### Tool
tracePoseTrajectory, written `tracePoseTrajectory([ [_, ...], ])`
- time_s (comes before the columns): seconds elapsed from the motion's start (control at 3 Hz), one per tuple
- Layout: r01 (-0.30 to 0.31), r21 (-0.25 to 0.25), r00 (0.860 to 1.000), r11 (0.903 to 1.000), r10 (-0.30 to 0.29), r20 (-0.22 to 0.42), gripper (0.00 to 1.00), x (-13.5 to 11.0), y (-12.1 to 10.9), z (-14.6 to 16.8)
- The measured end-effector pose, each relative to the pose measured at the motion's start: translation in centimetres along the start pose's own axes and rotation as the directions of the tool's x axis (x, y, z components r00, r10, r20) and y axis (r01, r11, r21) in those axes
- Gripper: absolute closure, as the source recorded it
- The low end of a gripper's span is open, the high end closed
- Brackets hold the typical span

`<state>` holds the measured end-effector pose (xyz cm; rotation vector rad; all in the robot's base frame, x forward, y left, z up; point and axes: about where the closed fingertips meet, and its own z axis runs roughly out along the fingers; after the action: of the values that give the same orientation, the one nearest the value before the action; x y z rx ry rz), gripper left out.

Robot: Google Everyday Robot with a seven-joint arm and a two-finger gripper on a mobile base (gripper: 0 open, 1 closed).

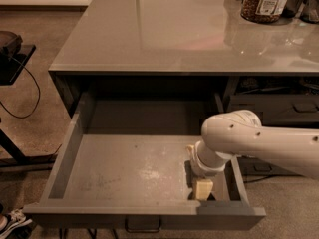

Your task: Open top drawer

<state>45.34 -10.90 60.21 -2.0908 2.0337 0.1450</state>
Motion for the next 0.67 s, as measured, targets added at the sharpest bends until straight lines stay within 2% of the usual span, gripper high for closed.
tracePoseTrajectory([
  [0.33, -0.008, 0.022, 1.0, 0.9997, 0.008, 0.024, 0.0, 0.5, 3.0, -0.8],
  [0.67, -0.013, 0.069, 0.999, 0.9976, 0.009, 0.052, 0.0, 1.2, 5.8, -1.9],
])
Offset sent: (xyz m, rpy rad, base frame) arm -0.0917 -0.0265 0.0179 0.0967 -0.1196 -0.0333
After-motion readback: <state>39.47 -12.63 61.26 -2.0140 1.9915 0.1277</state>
